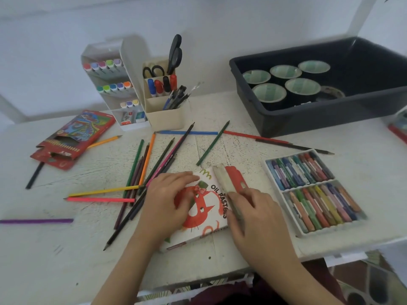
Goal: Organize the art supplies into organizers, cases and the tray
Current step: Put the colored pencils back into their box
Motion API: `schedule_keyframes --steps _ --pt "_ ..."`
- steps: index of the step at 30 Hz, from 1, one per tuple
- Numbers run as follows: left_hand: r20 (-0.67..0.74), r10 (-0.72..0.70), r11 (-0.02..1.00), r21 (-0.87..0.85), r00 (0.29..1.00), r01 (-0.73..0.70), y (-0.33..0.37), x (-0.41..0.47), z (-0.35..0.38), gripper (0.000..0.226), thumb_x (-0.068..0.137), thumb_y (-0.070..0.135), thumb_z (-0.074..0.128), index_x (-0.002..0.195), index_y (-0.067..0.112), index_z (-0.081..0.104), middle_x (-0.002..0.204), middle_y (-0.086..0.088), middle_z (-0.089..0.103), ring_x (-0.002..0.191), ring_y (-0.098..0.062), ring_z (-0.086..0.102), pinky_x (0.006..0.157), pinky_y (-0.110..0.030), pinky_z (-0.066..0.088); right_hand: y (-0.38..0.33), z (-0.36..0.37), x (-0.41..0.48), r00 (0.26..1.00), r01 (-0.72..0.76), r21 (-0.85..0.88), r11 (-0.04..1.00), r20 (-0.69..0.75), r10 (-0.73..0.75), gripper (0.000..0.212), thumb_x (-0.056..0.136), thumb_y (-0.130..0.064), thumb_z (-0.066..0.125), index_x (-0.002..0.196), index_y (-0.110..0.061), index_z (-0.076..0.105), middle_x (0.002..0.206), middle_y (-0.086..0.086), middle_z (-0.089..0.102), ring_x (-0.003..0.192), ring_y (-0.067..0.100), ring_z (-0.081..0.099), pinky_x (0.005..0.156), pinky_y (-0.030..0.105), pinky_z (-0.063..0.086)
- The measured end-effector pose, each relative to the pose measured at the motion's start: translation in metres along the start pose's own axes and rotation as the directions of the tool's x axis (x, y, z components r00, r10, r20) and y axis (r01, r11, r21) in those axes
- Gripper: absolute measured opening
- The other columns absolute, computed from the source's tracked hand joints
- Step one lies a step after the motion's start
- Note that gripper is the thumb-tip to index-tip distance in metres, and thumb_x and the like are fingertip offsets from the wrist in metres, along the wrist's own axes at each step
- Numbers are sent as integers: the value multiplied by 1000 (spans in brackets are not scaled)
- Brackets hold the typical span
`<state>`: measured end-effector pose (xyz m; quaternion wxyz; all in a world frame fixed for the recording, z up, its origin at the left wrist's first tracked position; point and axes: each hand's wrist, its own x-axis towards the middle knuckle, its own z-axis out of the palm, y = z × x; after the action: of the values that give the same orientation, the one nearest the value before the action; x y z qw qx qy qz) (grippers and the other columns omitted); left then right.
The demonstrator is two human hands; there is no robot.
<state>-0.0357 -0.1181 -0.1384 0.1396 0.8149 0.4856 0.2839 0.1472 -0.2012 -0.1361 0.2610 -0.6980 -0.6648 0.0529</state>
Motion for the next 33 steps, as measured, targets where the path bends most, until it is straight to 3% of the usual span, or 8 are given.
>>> schedule_keyframes --steps 4,7,11,13,15,21,27,33 --pt "461 58 996 33 886 -82 28 -2 5 89 61 85 49 137 62 10 154 18 1 143 -3 -9 116 -40 -9 4 -3 -3 999 48 -14 999 19 -47 36 86 -34 42 109 -21 66 95 -3 62 84 17 54 70 28 45" --pt "522 80 964 176 849 -198 30 0 14 102 51 92 45 136 63 -3 154 11 -19 140 -10 -27 110 -46 -24 9 -9 2 992 63 32 997 110 -66 38 88 -33 36 113 -25 64 101 -5 59 92 14 50 76 27 44" --pt "498 108 950 204 861 -237 25 1 16 88 64 90 36 139 60 -1 158 2 -17 142 -14 -25 111 -49 -21 22 -38 23 925 72 151 986 360 -123 51 87 -35 22 125 -33 56 122 -14 49 114 2 36 101 25 36" --pt "501 137 949 181 854 -258 21 1 14 80 70 86 35 138 62 2 158 2 -12 142 -12 -22 112 -47 -20 37 -56 41 899 174 31 984 403 -171 49 91 -13 34 130 -38 49 134 -15 42 124 1 32 108 20 27" --pt "517 153 944 175 842 -279 19 2 11 73 73 85 31 138 64 4 158 5 -9 142 -10 -21 112 -45 -21 53 -72 60 877 255 -168 952 455 -154 70 87 3 45 136 -46 37 148 -12 30 136 8 24 112 26 21" --pt "493 172 957 121 853 -263 19 1 8 68 76 82 34 137 65 8 158 6 -5 141 -6 -19 113 -45 -18 75 -90 88 654 586 -288 758 721 -231 72 87 -2 51 142 -44 30 157 -11 10 145 9 4 113 32 -3" --pt "495 158 957 136 855 -255 21 2 9 67 75 83 31 136 67 6 157 10 -10 140 -4 -21 111 -41 -22 95 -92 108 733 524 -310 793 638 -235 44 96 -33 47 139 -40 40 151 -14 32 139 6 25 115 29 13" --pt "488 147 960 139 861 -242 21 0 8 67 74 85 28 135 68 6 156 11 -10 141 -5 -19 111 -40 -23 121 -92 123 839 391 -347 853 515 -175 35 84 -53 58 113 -34 63 120 -12 58 109 7 46 94 27 39"
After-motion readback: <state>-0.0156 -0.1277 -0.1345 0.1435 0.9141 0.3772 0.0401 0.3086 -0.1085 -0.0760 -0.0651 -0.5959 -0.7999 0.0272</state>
